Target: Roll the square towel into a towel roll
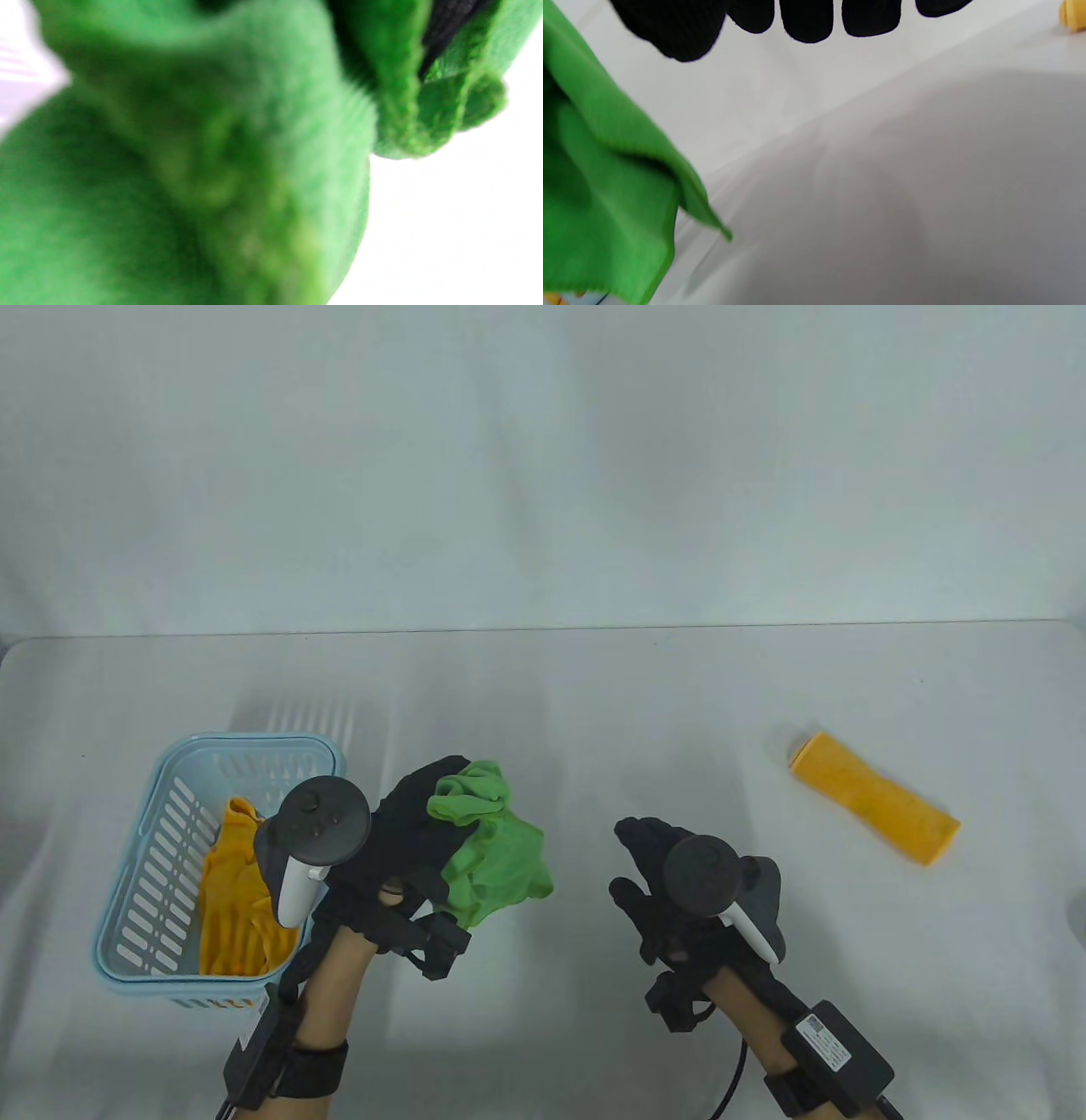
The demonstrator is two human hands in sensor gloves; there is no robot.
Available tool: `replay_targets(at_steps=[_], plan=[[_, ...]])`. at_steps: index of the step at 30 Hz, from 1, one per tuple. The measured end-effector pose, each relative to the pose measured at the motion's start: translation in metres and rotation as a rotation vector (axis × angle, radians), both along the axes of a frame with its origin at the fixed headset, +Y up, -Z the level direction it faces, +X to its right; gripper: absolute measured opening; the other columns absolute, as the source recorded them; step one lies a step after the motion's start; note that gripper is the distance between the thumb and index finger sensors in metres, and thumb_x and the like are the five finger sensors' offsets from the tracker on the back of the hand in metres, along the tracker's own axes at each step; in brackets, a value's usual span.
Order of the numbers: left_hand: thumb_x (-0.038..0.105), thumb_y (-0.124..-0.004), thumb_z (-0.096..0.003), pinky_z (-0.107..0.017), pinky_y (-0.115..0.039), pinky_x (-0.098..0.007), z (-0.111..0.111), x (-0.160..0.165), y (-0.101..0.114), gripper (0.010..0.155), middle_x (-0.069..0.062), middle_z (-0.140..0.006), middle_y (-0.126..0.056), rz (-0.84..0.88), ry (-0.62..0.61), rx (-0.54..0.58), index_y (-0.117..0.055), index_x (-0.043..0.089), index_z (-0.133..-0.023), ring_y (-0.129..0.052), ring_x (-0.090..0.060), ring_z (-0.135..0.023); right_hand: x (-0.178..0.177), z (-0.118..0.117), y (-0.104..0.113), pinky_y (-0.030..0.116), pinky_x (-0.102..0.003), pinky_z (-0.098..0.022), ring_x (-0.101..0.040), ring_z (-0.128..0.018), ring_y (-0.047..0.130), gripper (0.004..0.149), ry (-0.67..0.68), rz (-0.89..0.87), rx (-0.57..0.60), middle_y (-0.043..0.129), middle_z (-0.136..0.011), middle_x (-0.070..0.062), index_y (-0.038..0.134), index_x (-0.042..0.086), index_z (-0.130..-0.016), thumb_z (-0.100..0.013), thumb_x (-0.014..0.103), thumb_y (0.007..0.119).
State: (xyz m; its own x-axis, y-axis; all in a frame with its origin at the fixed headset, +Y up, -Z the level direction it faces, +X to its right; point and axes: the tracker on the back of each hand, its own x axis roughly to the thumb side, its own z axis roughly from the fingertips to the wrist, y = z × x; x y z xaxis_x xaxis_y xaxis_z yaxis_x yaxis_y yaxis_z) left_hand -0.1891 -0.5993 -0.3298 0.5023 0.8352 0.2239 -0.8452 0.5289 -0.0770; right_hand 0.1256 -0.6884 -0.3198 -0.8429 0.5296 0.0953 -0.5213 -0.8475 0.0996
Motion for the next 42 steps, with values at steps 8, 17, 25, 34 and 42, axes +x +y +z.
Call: replay_targets(at_steps=[8, 17, 25, 34, 42], plan=[[0.037, -0.083, -0.0395, -0.058, -0.082, -0.044, 0.003, 0.001, 0.006, 0.062, -0.002, -0.091, -0.08, 0.131, -0.066, -0.011, -0.066, 0.025, -0.098, -0.1, -0.019, -0.064, -0.022, -0.007, -0.038, 0.059, -0.057, -0.069, -0.032, -0.098, 0.065, 0.071, 0.019, -0.105, -0.249, 0.064, -0.102, 0.008, 0.055, 0.039, -0.094, -0.03, 0.054, 0.083], [0.037, -0.083, -0.0398, -0.058, -0.082, -0.044, 0.002, -0.002, 0.004, 0.062, -0.003, -0.091, -0.08, 0.2, -0.095, -0.036, -0.066, 0.025, -0.098, -0.1, -0.019, -0.064, -0.024, -0.01, -0.039, 0.068, -0.053, -0.064, -0.028, -0.086, 0.083, 0.04, -0.069, -0.293, -0.154, 0.084, -0.087, 0.01, 0.082, 0.043, -0.073, -0.033, 0.045, 0.082], [0.037, -0.083, -0.0397, -0.059, -0.081, -0.045, -0.003, -0.002, -0.004, 0.063, -0.003, -0.092, -0.079, 0.07, -0.058, -0.037, -0.066, 0.024, -0.099, -0.099, -0.021, -0.065, 0.0, -0.012, -0.019, 0.07, -0.051, -0.062, -0.025, -0.078, 0.089, 0.04, -0.155, -0.457, -0.088, 0.088, -0.079, 0.01, 0.075, 0.04, -0.073, -0.034, 0.04, 0.083], [0.036, -0.083, -0.0397, -0.059, -0.08, -0.047, -0.01, 0.004, -0.02, 0.063, -0.003, -0.093, -0.079, -0.033, -0.081, -0.085, -0.066, 0.025, -0.099, -0.099, -0.022, -0.067, 0.027, -0.013, -0.003, 0.072, -0.051, -0.059, -0.022, -0.063, 0.093, 0.04, -0.214, -0.578, -0.048, 0.092, -0.064, 0.005, 0.079, 0.038, -0.073, -0.034, 0.033, 0.086], [0.036, -0.082, -0.04, -0.062, -0.077, -0.048, -0.017, 0.007, -0.038, 0.064, -0.002, -0.095, -0.076, -0.177, -0.064, -0.131, -0.063, 0.025, -0.1, -0.097, -0.023, -0.07, 0.047, -0.011, 0.009, 0.07, -0.052, -0.062, -0.025, -0.072, 0.09, 0.038, -0.224, -0.673, 0.013, 0.09, -0.073, 0.007, 0.077, 0.037, -0.074, -0.037, 0.036, 0.081]])
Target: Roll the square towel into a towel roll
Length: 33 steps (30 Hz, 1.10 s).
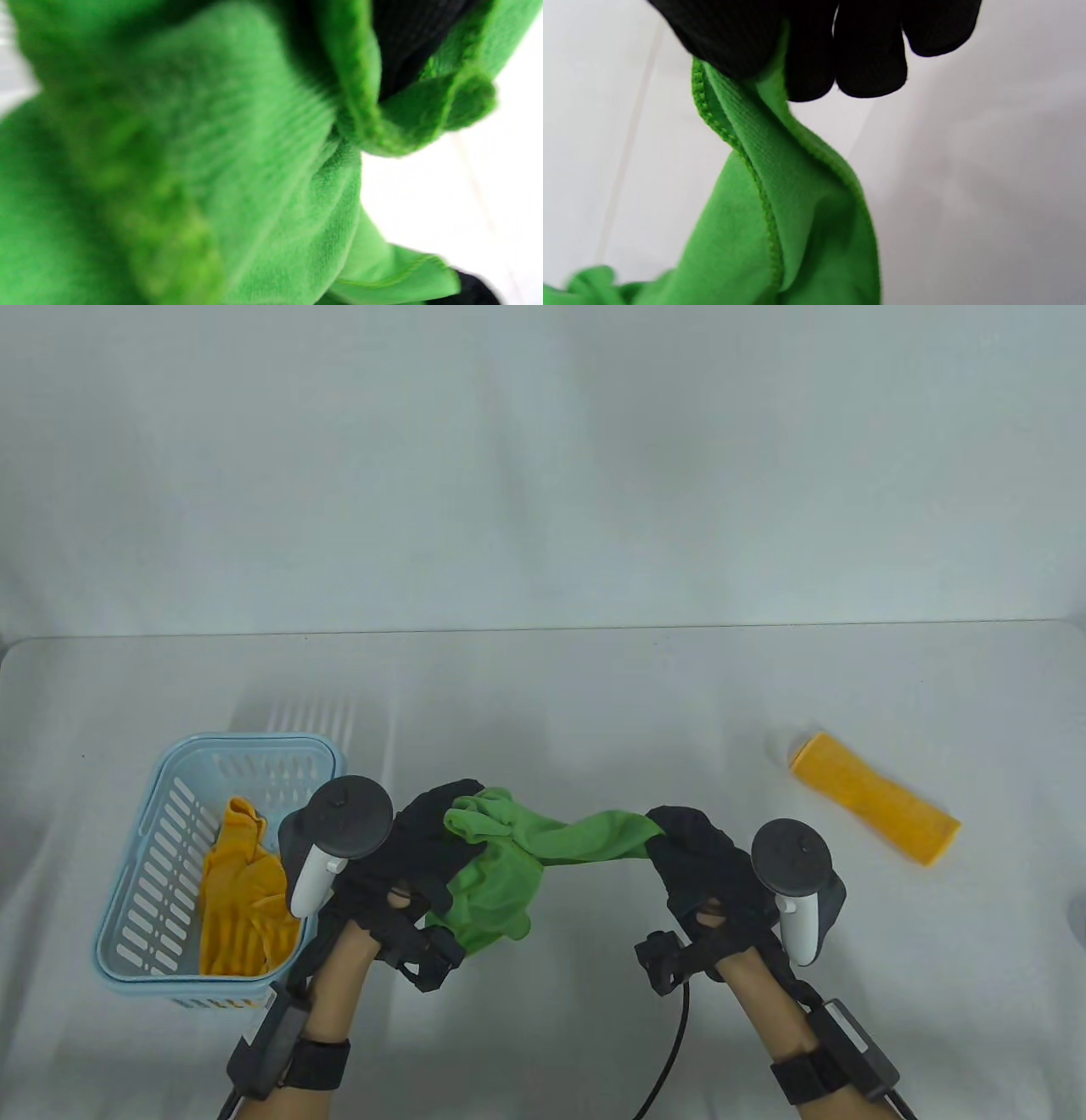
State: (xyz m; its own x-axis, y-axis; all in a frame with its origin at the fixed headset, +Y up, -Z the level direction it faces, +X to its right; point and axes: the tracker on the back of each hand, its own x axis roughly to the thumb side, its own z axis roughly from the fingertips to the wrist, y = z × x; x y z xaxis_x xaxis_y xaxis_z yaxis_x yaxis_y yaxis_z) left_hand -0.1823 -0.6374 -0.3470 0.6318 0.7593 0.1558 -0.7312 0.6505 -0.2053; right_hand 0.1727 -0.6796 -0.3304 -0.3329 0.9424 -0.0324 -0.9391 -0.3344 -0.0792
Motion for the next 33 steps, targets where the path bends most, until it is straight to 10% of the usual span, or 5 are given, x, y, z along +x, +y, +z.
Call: replay_targets(at_steps=[18, 33], plan=[[0.039, -0.081, -0.0399, -0.064, -0.075, -0.049, -0.015, 0.01, -0.036, 0.07, -0.001, -0.102, -0.071, -0.094, -0.026, -0.131, -0.055, 0.026, -0.104, -0.094, -0.022, -0.076, -0.009, 0.024, 0.098, 0.073, -0.052, -0.057, -0.023, -0.056, 0.094, 0.039, -0.008, 0.15, 0.277, 0.095, -0.06, 0.002, 0.079, 0.034, -0.075, -0.037, 0.034, 0.083], [0.05, -0.078, -0.0389, -0.069, -0.068, -0.055, -0.008, 0.005, -0.028, 0.081, -0.008, -0.109, -0.058, -0.166, 0.124, -0.07, -0.046, 0.023, -0.108, -0.079, -0.033, -0.094, -0.018, -0.011, 0.207, 0.076, -0.051, -0.054, -0.022, -0.051, 0.097, 0.039, -0.094, 0.356, 0.109, 0.097, -0.055, 0.002, 0.082, 0.032, -0.074, -0.036, 0.037, 0.084]])
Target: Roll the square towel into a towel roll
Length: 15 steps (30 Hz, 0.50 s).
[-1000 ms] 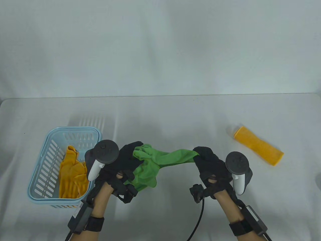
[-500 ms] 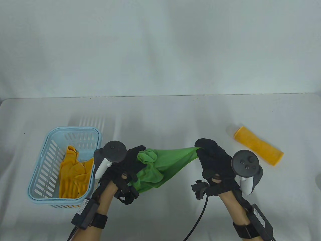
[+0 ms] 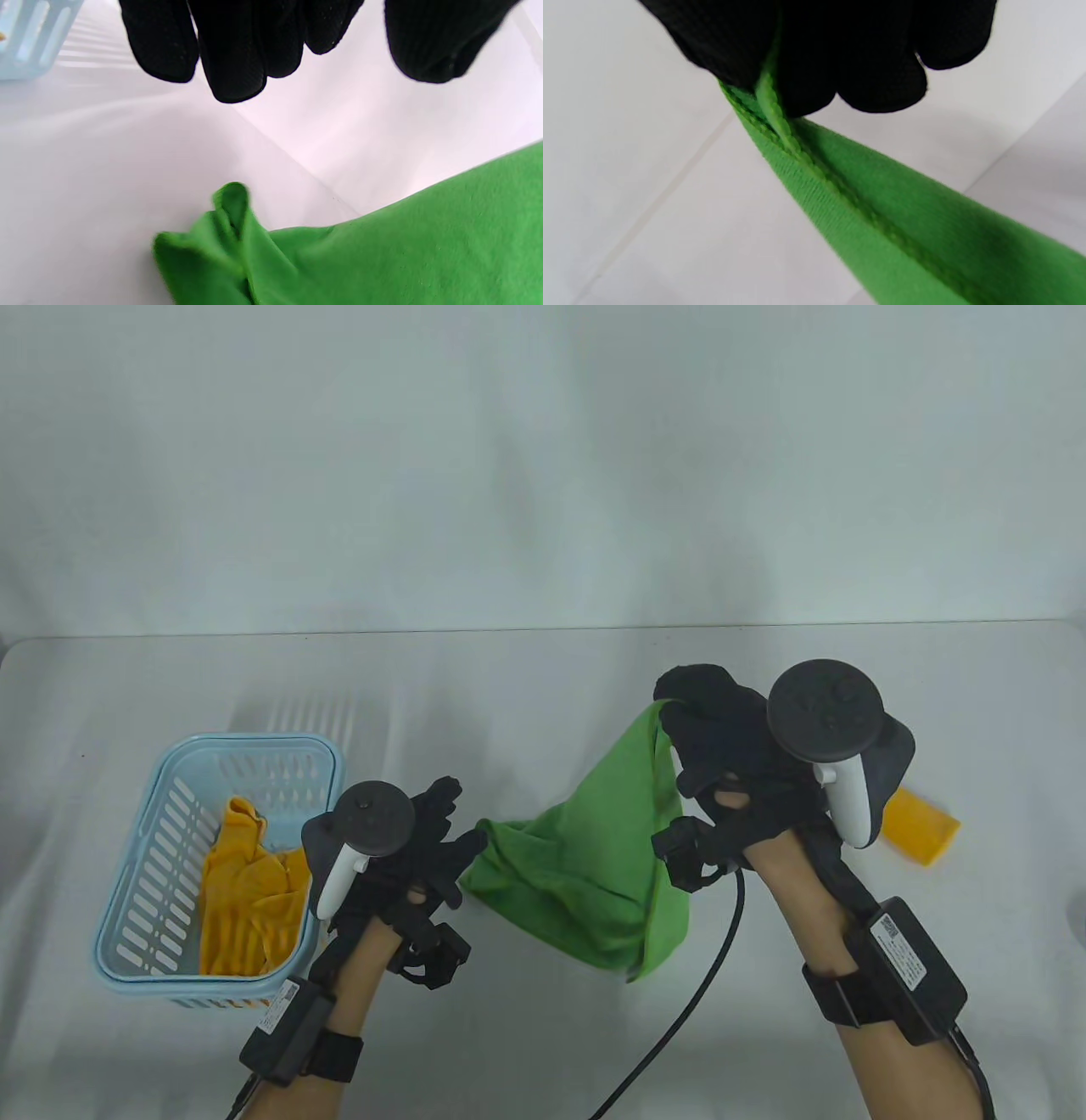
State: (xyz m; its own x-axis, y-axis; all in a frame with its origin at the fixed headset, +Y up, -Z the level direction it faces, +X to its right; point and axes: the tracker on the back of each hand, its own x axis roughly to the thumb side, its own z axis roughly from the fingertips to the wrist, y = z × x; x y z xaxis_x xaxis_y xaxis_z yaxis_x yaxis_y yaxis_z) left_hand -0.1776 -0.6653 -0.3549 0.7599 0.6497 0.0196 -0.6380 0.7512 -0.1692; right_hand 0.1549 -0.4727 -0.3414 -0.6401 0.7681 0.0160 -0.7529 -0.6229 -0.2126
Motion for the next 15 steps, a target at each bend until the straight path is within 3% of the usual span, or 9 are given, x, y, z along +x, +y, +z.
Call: replay_targets(at_steps=[9, 15], plan=[[0.052, -0.079, -0.0369, -0.068, -0.07, -0.054, 0.018, 0.043, 0.01, 0.074, -0.003, -0.105, -0.068, -0.107, -0.199, 0.08, -0.058, 0.029, -0.104, -0.085, -0.031, -0.091, 0.003, -0.003, 0.024, 0.076, -0.051, -0.054, -0.022, -0.05, 0.097, 0.039, -0.047, -0.042, -0.022, 0.097, -0.054, 0.002, 0.082, 0.032, -0.075, -0.036, 0.037, 0.084], [0.051, -0.08, -0.0362, -0.068, -0.071, -0.054, 0.029, 0.083, -0.011, 0.072, -0.001, -0.103, -0.072, -0.187, -0.364, 0.01, -0.062, 0.031, -0.102, -0.086, -0.029, -0.09, -0.007, -0.005, 0.028, 0.076, -0.051, -0.053, -0.022, -0.05, 0.097, 0.039, -0.027, -0.076, -0.031, 0.097, -0.054, 0.002, 0.081, 0.031, -0.075, -0.036, 0.037, 0.084]])
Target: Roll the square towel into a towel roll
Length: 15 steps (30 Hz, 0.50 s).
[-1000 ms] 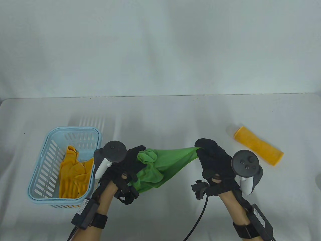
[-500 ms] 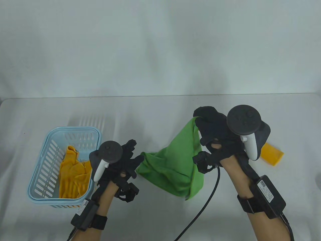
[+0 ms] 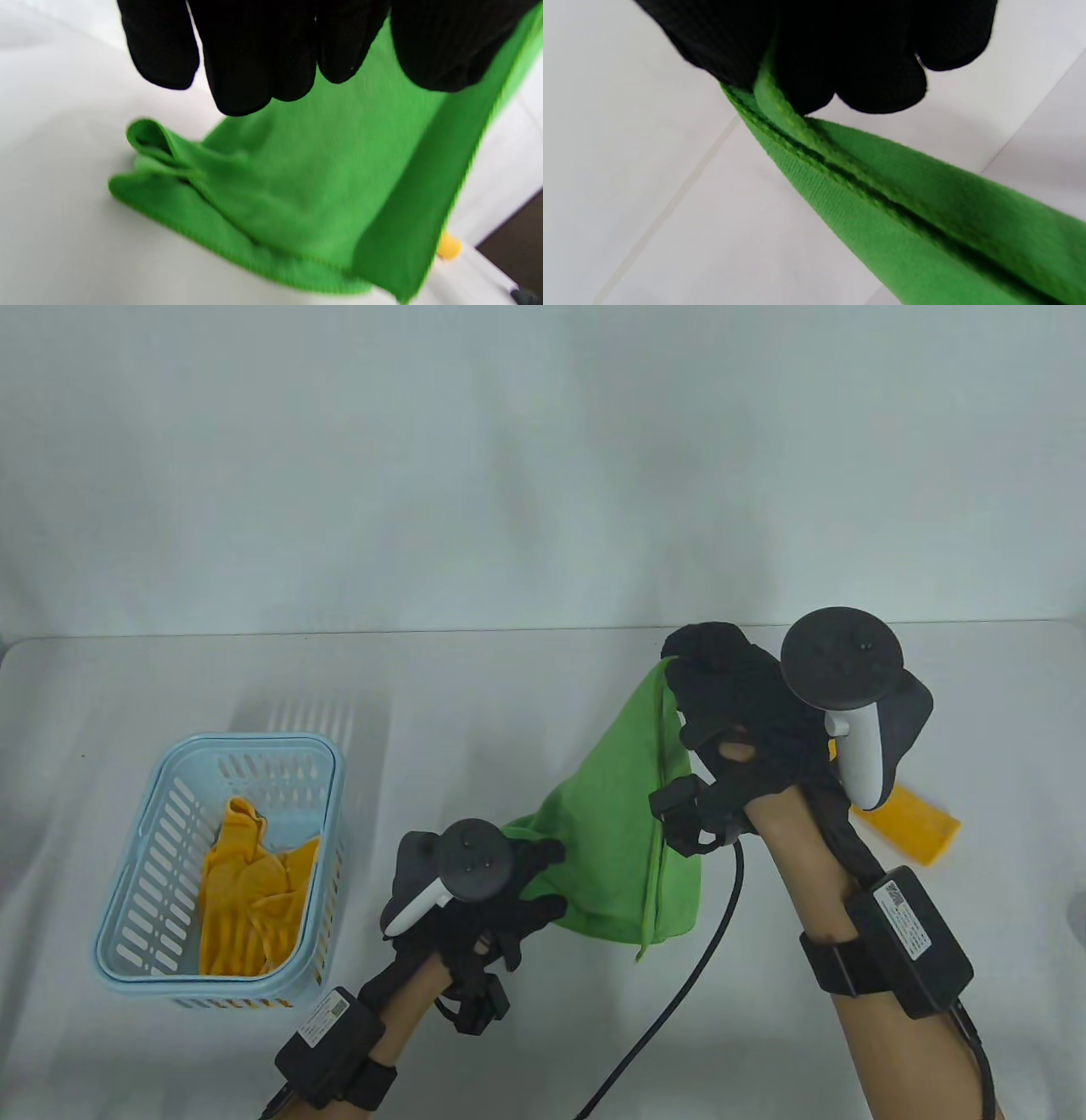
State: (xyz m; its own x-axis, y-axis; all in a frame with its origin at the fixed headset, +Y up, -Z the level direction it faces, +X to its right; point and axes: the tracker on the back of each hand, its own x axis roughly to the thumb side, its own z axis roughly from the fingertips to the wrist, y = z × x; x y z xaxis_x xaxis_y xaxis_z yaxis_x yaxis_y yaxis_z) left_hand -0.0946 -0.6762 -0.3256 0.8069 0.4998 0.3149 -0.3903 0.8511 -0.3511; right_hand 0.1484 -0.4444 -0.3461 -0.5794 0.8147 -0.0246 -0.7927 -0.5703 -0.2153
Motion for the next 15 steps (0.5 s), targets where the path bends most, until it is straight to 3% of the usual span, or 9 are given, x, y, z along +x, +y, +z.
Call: replay_targets(at_steps=[8, 15], plan=[[0.057, -0.08, -0.0329, -0.069, -0.069, -0.054, 0.007, 0.031, -0.03, 0.081, 0.0, -0.105, -0.065, -0.077, -0.082, -0.079, -0.055, 0.028, -0.104, -0.082, -0.028, -0.093, -0.016, 0.002, 0.008, 0.077, -0.051, -0.053, -0.021, -0.05, 0.097, 0.04, 0.013, -0.04, 0.008, 0.097, -0.055, 0.003, 0.081, 0.031, -0.075, -0.036, 0.038, 0.084], [0.073, -0.074, -0.0244, -0.069, -0.068, -0.053, 0.011, 0.04, -0.036, 0.088, 0.001, -0.101, -0.064, -0.074, -0.014, -0.073, -0.055, 0.027, -0.097, -0.081, -0.028, -0.091, -0.033, 0.004, 0.013, 0.077, -0.051, -0.053, -0.021, -0.05, 0.097, 0.039, 0.032, -0.066, 0.02, 0.097, -0.055, 0.003, 0.081, 0.031, -0.075, -0.036, 0.038, 0.084]])
